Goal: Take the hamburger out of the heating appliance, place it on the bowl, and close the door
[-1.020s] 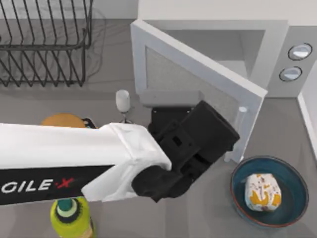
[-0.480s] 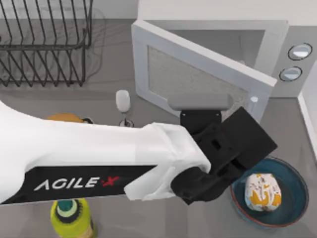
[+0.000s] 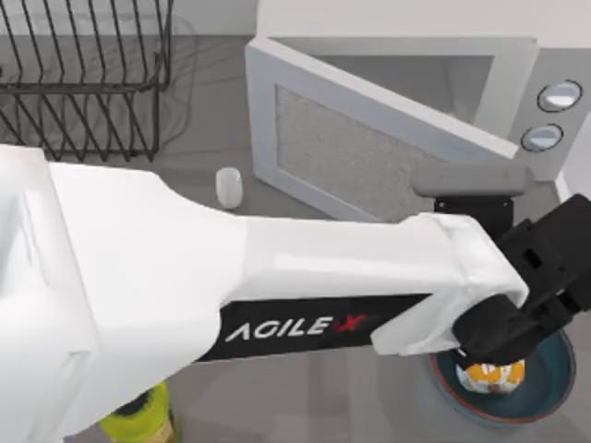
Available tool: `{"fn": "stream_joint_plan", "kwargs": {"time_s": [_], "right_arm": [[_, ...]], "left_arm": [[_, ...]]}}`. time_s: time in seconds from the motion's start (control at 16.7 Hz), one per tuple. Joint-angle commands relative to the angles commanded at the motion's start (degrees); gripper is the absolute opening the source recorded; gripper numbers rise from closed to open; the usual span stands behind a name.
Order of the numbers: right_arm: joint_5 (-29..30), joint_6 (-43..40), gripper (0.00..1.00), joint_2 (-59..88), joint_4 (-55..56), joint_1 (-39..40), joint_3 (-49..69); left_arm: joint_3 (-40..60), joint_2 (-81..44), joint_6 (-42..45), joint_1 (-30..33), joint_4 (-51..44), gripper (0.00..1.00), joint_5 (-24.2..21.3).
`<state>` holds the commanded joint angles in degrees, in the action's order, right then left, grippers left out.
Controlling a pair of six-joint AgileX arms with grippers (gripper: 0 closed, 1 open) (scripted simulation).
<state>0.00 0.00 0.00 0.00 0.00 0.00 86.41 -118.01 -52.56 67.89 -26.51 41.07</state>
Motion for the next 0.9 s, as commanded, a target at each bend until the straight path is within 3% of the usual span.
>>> {"fn": "stream_joint_plan", "kwargs": {"time_s": [0.24, 0.54, 0.9], "right_arm": [[0.00, 0.00, 1.00, 0.00, 0.00, 0.00, 0.00], [0.00, 0.00, 1.00, 0.00, 0.00, 0.00, 0.00], [0.00, 0.00, 1.00, 0.00, 0.00, 0.00, 0.00]], "left_arm": [[7.81, -5.37, -1.83, 1.56, -4.17, 0.00, 0.72], [8.30, -5.65, -1.72, 1.17, -4.19, 0.00, 0.55], [19.01, -13.44, 7.16, -6.89, -1.24, 0.00, -4.04]]}}
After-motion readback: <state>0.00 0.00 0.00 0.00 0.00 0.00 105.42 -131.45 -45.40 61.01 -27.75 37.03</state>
